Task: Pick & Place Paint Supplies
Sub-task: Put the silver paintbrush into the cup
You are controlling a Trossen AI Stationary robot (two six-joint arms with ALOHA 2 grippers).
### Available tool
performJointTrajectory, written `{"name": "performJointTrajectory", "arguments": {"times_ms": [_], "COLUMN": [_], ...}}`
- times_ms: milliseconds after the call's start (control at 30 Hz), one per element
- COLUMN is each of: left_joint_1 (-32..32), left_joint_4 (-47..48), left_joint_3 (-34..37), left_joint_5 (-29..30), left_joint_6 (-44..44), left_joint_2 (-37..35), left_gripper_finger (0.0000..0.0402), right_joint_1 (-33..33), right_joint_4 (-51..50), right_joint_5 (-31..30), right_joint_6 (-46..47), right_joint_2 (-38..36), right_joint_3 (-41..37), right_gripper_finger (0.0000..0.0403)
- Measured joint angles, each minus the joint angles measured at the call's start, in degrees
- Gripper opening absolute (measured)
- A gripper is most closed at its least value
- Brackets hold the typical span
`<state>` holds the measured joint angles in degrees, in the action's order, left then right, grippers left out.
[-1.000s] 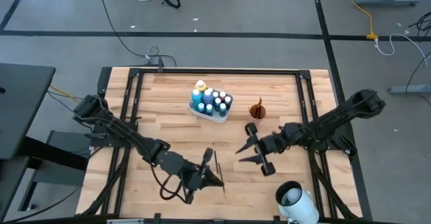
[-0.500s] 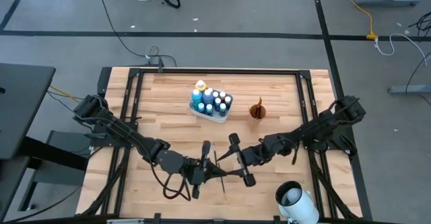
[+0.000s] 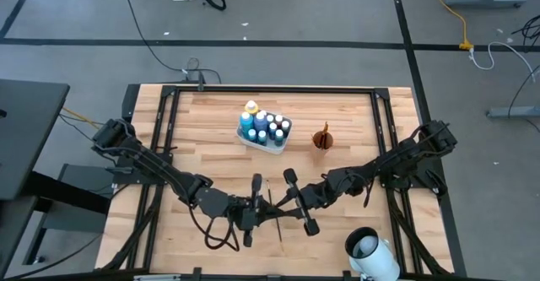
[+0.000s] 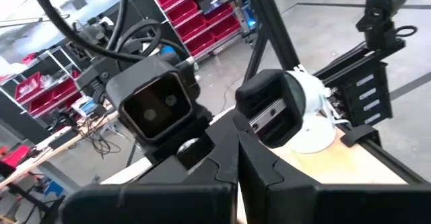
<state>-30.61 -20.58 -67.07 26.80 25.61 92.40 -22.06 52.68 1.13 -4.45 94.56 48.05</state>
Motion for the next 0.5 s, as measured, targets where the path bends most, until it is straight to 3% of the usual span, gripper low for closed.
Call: {"name": "performJointTrajectory", "arguments": {"times_ms": [133, 300, 500], "left_joint_1": [0.0, 0.0, -0.3], "left_joint_4": [0.0, 0.0, 0.2], "left_joint_3": [0.0, 0.0, 0.0], "left_joint_5": [0.4, 0.4, 1.6], "left_joint_6": [0.8, 0.6, 0.1], "left_joint_2": [0.0, 0.0, 0.0], "left_gripper_finger": [0.0003, 0.0007, 0.0028], "right_joint_1": [0.0, 0.0, -0.1], "right_joint_4": [0.6, 1.2, -2.1], "right_joint_5": [-0.1, -0.1, -0.3], "right_joint_6": [0.5, 2.6, 2.1], "right_joint_2": [0.0, 0.0, -1.1], "right_joint_3": [0.0, 0.0, 0.0], "right_gripper_finger": [0.0015, 0.003, 0.0012]}}
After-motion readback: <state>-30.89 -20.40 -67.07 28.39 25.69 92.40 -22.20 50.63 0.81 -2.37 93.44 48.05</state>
